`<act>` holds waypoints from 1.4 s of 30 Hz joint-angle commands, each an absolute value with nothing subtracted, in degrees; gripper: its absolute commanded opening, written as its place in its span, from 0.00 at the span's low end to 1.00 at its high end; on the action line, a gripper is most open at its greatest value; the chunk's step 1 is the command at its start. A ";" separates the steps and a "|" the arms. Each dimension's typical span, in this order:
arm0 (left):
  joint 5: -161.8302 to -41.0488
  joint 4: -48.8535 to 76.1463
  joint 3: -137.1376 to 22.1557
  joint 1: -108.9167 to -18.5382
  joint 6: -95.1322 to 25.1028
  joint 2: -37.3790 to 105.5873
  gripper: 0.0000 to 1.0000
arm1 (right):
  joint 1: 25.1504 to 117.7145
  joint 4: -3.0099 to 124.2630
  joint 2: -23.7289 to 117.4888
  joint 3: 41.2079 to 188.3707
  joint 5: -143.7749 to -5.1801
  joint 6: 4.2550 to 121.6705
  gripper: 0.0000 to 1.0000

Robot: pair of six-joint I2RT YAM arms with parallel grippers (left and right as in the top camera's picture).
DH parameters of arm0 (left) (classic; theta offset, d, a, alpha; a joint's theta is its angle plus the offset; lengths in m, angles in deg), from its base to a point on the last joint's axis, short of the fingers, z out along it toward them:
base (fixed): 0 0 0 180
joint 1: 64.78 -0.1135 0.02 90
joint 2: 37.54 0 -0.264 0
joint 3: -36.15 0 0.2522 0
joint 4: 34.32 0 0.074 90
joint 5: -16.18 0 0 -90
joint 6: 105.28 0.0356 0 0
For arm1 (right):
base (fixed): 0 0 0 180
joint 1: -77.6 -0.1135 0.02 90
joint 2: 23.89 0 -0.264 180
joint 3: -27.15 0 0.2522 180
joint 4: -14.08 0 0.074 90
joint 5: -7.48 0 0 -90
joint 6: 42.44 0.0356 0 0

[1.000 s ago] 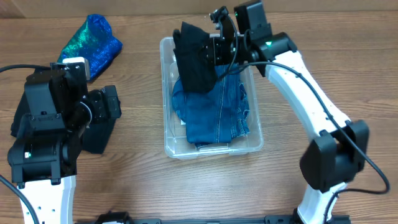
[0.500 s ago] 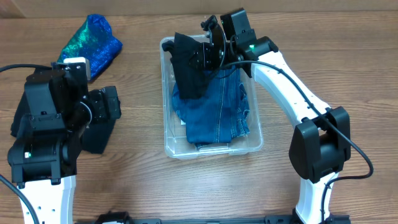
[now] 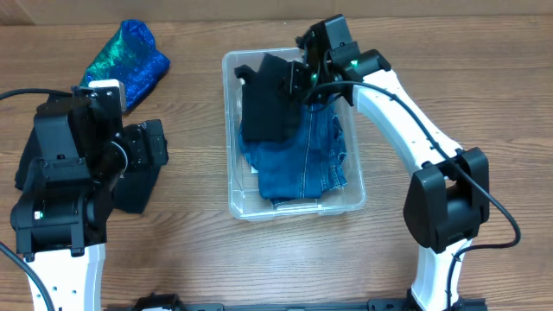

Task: Pack container
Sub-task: 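Carry the black cloth into the bin on top of the jeans, then grasp the black garment on the left with the left gripper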

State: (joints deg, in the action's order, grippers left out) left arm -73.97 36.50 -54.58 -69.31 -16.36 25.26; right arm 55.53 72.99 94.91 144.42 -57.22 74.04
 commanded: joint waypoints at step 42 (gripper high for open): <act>-49.64 45.59 -55.83 -61.33 -18.20 45.22 1.00 | 86.98 113.68 66.78 160.85 -77.29 62.46 1.00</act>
